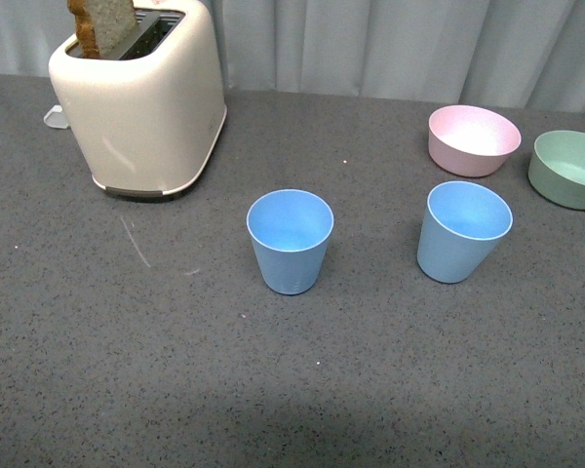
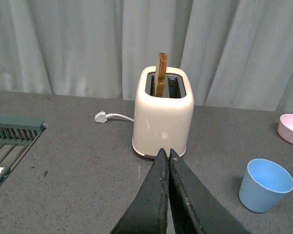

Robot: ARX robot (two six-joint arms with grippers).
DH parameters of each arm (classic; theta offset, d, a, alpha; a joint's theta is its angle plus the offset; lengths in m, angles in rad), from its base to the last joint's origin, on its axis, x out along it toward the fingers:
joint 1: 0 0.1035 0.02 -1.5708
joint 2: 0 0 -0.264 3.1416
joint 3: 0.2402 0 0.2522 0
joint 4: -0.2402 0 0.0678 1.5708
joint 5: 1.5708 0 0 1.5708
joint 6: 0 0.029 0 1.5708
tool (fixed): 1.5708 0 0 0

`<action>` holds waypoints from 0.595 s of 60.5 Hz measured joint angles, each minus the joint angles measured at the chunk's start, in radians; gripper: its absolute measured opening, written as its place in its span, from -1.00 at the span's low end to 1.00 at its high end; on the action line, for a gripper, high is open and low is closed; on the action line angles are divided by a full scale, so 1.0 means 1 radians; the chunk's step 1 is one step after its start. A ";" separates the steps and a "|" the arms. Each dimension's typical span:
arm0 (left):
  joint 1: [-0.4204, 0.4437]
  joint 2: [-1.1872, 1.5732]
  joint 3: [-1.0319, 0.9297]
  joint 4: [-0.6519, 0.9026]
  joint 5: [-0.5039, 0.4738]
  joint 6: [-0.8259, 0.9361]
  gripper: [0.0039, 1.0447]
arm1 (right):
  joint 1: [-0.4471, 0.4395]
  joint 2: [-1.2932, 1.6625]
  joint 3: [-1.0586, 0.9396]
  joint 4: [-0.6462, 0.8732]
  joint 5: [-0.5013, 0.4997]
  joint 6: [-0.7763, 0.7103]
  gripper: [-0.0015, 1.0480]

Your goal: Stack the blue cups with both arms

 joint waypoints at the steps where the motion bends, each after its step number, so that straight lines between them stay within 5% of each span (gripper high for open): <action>1: 0.000 0.000 0.000 0.000 0.000 0.000 -0.93 | 0.000 0.000 0.000 0.000 0.000 0.000 0.81; 31: 0.000 -0.001 0.000 0.000 0.000 0.000 0.83 | -0.010 0.015 0.000 0.010 -0.039 -0.048 0.81; 36: 0.000 -0.001 0.000 0.000 0.000 0.002 0.88 | -0.023 0.126 0.008 0.084 -0.090 -0.188 0.81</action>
